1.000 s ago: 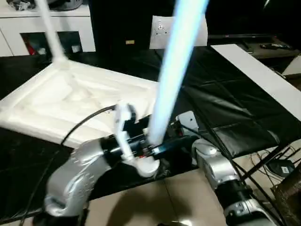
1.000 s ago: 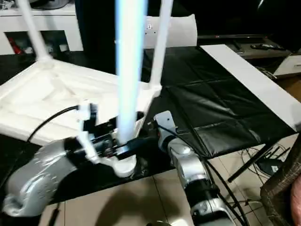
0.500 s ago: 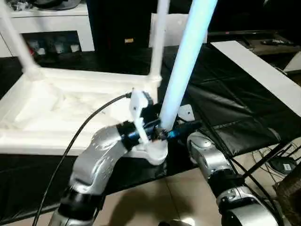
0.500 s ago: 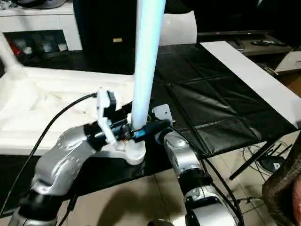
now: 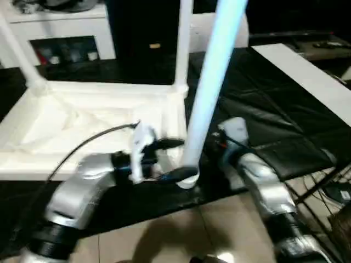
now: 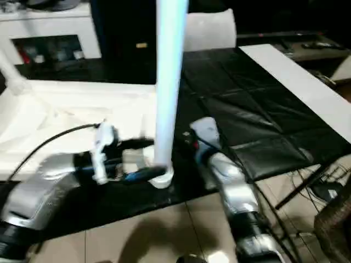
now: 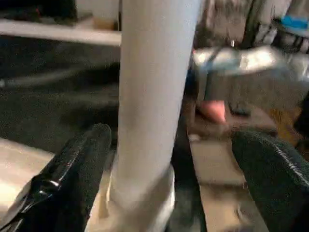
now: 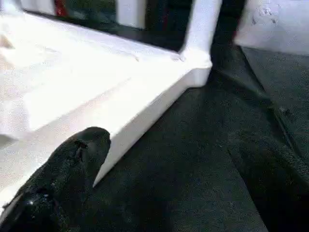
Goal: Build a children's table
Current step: Rotate table base
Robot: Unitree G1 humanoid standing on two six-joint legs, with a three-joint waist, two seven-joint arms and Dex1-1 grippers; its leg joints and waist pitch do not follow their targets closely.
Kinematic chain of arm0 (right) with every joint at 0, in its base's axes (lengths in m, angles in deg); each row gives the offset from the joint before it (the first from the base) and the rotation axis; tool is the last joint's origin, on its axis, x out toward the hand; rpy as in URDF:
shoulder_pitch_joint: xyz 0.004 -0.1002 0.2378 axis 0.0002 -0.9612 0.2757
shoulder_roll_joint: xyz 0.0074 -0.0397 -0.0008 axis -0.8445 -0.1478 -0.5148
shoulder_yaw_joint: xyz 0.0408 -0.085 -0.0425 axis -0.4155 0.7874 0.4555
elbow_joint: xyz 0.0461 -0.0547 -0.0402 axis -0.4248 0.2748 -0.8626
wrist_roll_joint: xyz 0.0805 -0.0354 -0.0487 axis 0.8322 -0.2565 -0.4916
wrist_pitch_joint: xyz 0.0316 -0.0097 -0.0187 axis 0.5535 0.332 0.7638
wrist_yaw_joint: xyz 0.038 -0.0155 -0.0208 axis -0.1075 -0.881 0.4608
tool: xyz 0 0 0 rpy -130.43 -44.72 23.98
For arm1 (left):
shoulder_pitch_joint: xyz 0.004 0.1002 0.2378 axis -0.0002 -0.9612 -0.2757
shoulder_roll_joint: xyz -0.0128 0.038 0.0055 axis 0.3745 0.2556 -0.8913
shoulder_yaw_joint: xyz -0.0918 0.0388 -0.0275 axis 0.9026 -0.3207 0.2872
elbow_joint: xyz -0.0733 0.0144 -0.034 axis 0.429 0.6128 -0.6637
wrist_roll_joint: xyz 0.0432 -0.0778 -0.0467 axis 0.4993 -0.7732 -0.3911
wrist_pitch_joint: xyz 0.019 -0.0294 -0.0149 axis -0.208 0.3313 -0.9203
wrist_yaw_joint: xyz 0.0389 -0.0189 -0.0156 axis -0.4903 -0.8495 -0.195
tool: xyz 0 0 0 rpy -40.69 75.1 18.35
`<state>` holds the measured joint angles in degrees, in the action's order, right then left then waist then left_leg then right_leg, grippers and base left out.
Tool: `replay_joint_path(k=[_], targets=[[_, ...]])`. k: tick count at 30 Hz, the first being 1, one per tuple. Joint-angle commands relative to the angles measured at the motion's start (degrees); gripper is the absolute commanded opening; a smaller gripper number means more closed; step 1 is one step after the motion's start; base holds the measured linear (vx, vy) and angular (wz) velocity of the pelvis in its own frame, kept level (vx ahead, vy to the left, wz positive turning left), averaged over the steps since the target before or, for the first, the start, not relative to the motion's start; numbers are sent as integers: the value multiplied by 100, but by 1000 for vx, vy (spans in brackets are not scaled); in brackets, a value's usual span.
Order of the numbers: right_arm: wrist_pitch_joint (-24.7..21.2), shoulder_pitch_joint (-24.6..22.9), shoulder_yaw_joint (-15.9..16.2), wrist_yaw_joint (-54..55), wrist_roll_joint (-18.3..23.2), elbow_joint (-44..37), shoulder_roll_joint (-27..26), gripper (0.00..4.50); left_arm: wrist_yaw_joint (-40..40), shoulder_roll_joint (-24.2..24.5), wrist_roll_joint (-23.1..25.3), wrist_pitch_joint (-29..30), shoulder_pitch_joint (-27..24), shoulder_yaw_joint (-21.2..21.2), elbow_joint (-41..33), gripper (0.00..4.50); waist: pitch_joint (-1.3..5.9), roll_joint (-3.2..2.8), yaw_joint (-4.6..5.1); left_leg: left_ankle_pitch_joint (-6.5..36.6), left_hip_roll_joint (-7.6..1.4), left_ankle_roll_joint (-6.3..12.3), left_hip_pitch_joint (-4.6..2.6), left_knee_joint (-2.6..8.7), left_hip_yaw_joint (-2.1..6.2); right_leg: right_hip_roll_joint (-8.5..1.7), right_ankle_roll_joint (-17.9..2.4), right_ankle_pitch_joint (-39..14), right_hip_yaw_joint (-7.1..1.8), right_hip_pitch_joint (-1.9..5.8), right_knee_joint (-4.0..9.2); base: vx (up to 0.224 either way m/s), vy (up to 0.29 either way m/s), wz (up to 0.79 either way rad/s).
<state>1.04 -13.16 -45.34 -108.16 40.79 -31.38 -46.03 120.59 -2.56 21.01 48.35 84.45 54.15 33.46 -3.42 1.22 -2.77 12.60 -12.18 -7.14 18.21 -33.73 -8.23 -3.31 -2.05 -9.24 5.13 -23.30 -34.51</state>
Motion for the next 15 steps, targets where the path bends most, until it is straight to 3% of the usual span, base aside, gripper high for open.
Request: replay_joint_path(k=[1,3,4,5,10,11,15], targets=[[-504,-285,198,-451,125,-688,315,450,236,298,545,-393,206,-214,471,402,346,-105,-16,991,-15,174,94,403,-87,-326,-729,-1811,-303,366,421,0,0,0],[-765,-633,367,-864,223,-1301,633,450,319,551,1024,-792,423,-425,1033,391,323,-111,-43,1078,11,242,75,414,-83,-294,-536,-2044,-303,363,489,0,0,0],[-765,-633,367,-864,223,-1301,633,450,319,551,1024,-792,423,-425,1033,375,340,-108,-78,1081,4,251,57,407,-81,-319,-413,-2110,-312,366,483,0,0,0],[-901,-977,344,-1215,508,-1898,928,450,431,609,1281,-1123,722,-564,1522,363,358,-107,-103,977,1,244,59,400,-80,-335,-373,-2137,-307,368,508,0,0,0],[-1065,-1265,331,-1698,732,-2433,1317,450,659,513,1275,-1259,999,-618,1936,327,378,-92,-122,799,-27,246,113,398,-67,-373,-639,-1720,-313,400,437,0,0,0],[-1206,-1336,294,-1816,868,-2639,1412,450,722,510,1375,-1366,1088,-710,2112,318,376,-139,-104,787,-14,246,128,390,-65,-371,-713,-1659,-309,409,428,0,0,0],[-1635,-1603,285,-2290,1315,-3297,1830,450,989,378,1580,-1601,1366,-900,2748,306,371,-89,-109,815,6,333,120,373,-82,-350,-590,-1867,-310,417,481,0,0,0]])
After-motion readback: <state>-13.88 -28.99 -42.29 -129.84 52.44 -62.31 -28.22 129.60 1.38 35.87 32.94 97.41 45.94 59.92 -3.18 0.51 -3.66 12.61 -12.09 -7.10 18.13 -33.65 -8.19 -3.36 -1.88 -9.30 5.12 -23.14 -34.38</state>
